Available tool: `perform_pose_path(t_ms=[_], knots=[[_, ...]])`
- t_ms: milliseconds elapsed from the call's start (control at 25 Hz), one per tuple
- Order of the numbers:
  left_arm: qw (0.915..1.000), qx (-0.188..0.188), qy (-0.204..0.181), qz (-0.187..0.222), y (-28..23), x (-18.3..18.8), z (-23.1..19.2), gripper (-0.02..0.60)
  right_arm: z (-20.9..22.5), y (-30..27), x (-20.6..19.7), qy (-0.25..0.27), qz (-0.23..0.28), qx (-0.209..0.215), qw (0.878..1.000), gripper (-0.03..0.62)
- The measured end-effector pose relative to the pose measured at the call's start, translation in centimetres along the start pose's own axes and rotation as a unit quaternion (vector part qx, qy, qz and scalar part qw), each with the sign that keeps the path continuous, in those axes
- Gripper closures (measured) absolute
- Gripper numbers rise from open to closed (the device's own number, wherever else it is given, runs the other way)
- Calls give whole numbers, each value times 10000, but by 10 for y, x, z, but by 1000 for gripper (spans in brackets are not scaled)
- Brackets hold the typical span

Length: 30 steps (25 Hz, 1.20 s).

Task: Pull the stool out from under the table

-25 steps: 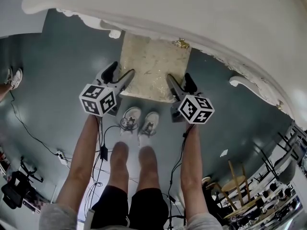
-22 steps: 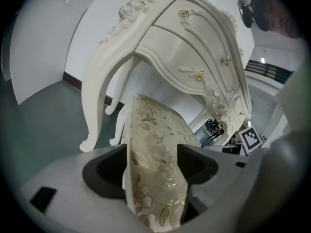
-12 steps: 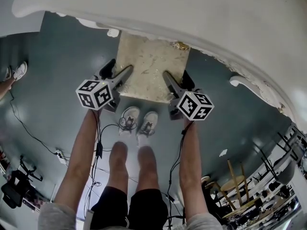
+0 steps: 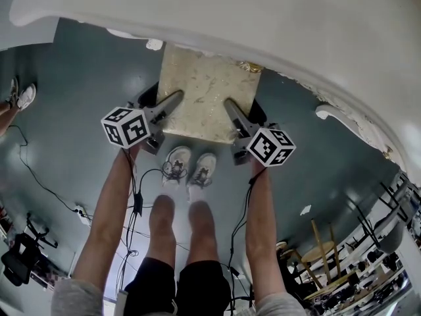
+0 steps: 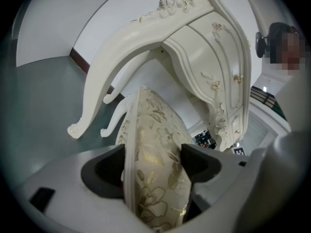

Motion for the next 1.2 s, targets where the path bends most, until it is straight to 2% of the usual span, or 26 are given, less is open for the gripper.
perform_pose_path(t_ms=[280, 560, 960, 1200], knots=[[9999, 45, -88, -68, 0, 1, 1, 219, 0, -1, 0, -24, 24, -140, 9999, 210], [9991, 211, -355, -133, 2, 2, 7, 222, -3, 7, -1, 63, 99, -345, 9993, 210], [9983, 259, -324, -418, 6, -6, 37, 227, 1, 43, -5, -204, 199, -585, 9979, 210], [9968, 114, -428, -659, 4, -22, 67, 227, 10, 83, -16, -414, 369, -754, 9956, 210]])
Point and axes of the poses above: the fingertips, and each gripper's own axes: y backward along the fingers, z to its right, x out of its top, the point moved 2 cm from there along y, backward along the fingers, and after that the axes turned 9 degrees about -x, right-handed, at the moved point
